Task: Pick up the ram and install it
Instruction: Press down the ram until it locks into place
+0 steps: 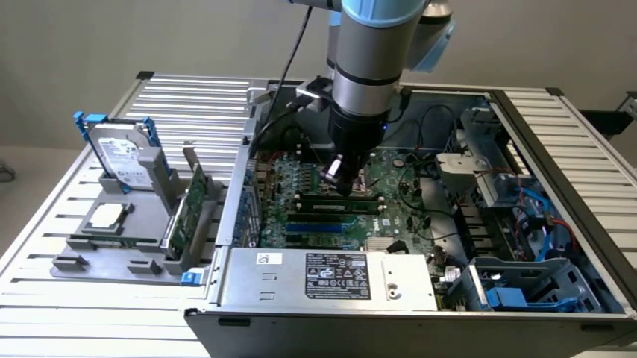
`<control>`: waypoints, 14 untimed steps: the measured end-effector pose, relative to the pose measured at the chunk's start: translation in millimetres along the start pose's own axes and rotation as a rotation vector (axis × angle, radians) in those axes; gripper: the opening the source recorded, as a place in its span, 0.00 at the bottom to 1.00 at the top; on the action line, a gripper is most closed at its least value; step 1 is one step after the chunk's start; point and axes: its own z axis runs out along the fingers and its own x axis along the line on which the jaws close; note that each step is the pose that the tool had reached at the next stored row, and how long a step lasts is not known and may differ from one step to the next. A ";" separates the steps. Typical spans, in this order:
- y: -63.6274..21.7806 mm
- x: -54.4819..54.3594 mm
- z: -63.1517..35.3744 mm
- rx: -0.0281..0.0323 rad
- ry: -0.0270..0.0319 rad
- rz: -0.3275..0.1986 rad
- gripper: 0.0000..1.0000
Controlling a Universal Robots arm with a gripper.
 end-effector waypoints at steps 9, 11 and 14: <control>0.0 0.0 0.5 0.0018 -0.0046 0.139 0.11; 0.0 0.0 0.7 0.0021 -0.0056 0.170 0.11; -0.1 0.1 1.1 0.0028 -0.0070 0.220 0.11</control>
